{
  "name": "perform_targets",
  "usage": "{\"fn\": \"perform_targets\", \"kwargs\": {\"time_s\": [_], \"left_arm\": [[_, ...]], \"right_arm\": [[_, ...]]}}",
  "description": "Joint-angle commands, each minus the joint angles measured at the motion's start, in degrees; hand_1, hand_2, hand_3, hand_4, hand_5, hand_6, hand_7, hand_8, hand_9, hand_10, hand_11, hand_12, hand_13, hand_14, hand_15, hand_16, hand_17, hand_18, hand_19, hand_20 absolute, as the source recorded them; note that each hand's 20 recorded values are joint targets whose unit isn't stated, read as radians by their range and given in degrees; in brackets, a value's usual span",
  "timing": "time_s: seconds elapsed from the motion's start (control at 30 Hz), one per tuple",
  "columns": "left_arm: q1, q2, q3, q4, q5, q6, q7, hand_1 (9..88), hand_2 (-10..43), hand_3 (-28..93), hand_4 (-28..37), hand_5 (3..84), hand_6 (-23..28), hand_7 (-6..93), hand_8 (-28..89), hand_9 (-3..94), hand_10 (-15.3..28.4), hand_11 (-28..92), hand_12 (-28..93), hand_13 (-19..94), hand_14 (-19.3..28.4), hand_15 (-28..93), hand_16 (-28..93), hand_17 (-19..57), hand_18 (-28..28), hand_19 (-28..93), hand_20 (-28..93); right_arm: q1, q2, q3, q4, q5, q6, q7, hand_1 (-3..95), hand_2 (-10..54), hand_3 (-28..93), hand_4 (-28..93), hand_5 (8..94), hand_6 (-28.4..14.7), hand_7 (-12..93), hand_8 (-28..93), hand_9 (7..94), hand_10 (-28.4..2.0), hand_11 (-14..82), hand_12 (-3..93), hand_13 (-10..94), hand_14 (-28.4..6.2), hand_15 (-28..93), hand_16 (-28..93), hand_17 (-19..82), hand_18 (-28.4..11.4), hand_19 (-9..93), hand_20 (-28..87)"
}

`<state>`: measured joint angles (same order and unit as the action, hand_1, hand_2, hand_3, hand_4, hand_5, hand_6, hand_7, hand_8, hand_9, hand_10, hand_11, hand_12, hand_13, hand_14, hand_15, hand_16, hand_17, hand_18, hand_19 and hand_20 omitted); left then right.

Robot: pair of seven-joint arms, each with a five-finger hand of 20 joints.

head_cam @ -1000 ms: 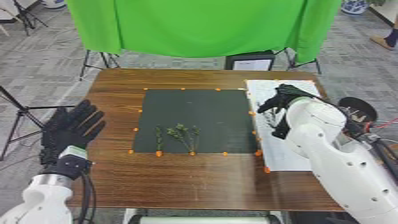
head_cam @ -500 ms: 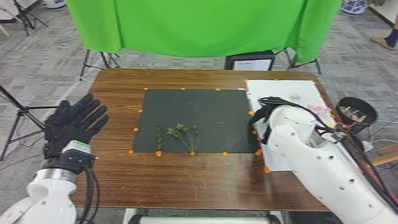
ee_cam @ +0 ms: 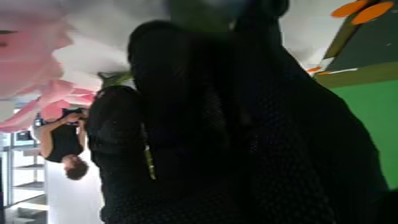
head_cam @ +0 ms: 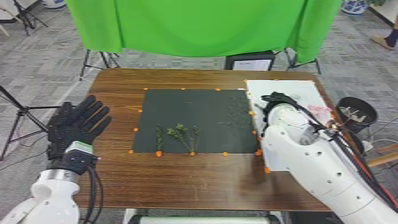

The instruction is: Arrange flowers

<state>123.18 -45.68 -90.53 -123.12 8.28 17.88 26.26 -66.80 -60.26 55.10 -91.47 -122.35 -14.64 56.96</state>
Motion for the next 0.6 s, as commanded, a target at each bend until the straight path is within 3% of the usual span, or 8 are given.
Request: {"fn": "perform_targets", "kwargs": {"time_s": [0.03, 0.37, 0.6], "left_arm": [[2.04, -0.96, -0.79, -0.44, -0.64, -0.46, -0.13, 24.3, 14.8, 73, -28.3, 48.8, 11.1, 12.3, -7, 40.5, 16.9, 20, 12, 28, 17.2, 37, -7, -5.5, 16.4, 39, 10], [2.39, -1.11, -1.27, -0.58, -0.42, -0.03, -0.32, 25.1, 14.5, 73, -28.3, 48.7, 11.0, 12.5, -7, 40.6, 16.9, 20, 12, 28, 17.1, 37, -7, -5.5, 16.4, 39, 10], [2.48, -1.05, -1.54, -0.51, -0.38, -0.31, -0.52, 26.9, 14.0, 73, -28.3, 48.6, 10.9, 12.7, -7, 40.6, 16.8, 21, 12, 28, 17.0, 37, -7, -5.7, 16.6, 39, 10]], "right_arm": [[-4.51, 1.14, -0.65, 0.39, -1.83, 5.51, 1.01, 63.5, -9.5, 72, -24, 59.9, -1.6, 65, 18, 83.0, -10.0, 15.5, 45.1, 84, -2.6, 41, 44, 49, -22.5, 92, 30], [-6.14, 3.83, 0.52, -5.96, -6.23, 17.02, -0.01, 62.2, -9.5, 75, -21, 61.2, -1.5, 65, 17, 84.4, -9.7, 17.3, 49.0, 86, -2.8, 42, 45, 51, -22.8, 93, 30], [-5.68, 4.66, 0.37, -10.76, -7.38, 19.94, -1.02, 61.2, -9.5, 76, -18, 62.0, -1.5, 65, 16, 85.1, -9.9, 17.8, 49.9, 86, -3.5, 44, 45, 51, -23.0, 93, 31]]}}
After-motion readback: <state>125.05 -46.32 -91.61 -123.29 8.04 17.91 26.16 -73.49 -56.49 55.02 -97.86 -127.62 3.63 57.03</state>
